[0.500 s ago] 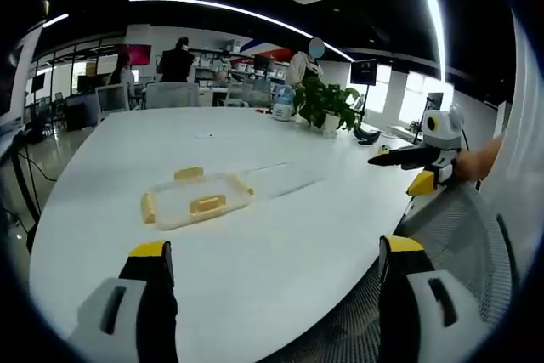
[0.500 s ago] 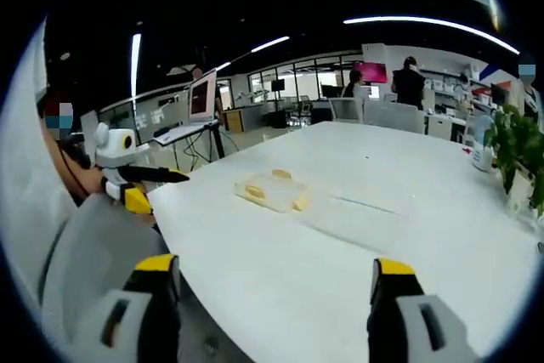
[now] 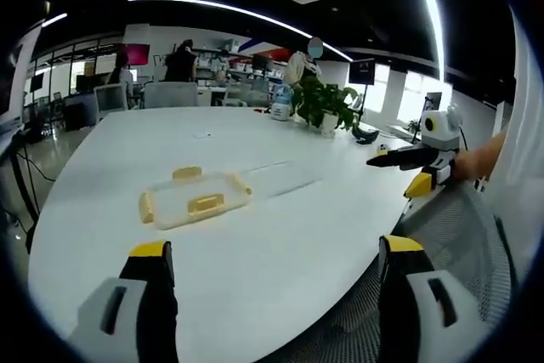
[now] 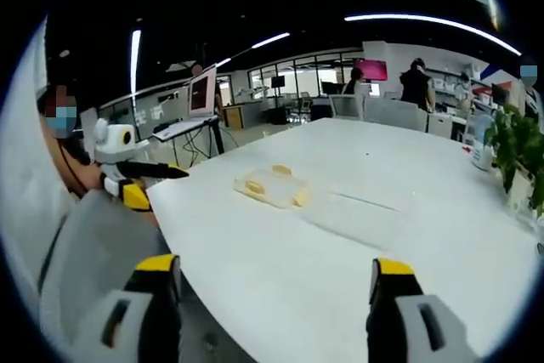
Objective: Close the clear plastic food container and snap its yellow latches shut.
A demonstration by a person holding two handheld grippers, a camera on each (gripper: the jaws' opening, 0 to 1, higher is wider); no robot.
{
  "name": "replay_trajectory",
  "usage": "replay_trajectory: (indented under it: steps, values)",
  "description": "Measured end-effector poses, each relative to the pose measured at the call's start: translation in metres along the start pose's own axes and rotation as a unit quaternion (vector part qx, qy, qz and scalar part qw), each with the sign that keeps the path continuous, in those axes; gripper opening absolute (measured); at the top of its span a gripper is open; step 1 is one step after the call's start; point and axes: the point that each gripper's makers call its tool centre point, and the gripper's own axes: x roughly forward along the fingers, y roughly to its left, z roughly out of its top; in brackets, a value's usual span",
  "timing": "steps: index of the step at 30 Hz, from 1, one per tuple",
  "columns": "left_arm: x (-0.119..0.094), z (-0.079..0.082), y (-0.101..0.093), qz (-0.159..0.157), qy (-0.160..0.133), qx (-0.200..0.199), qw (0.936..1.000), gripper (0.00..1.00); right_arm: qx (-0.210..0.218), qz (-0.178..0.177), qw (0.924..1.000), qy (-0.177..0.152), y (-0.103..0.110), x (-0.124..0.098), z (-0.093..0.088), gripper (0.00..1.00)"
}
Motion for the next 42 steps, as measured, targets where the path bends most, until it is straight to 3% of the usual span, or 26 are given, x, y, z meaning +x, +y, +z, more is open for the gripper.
replay_trajectory:
  steps: [12,23,42]
  values:
    - [-0.0006,-0.0012,-0.0016,-0.005,0.001,-0.001,1.0,0.99,0.006,-0.006,1.0,0.002,-0.0025,-0.0003,-0.0017,0.92]
    - [-0.0021,0.0013,0.0028,0.009,0.0,-0.004,1.0,0.98,0.008,0.001,1.0,0.002,0.0005,0.0,-0.0003,0.92]
    - [-0.0013,0.0018,-0.0009,-0.002,0.003,-0.003,1.0,0.98,-0.003,-0.002,0.9999,0.016,-0.0001,0.0006,-0.0015,0.91]
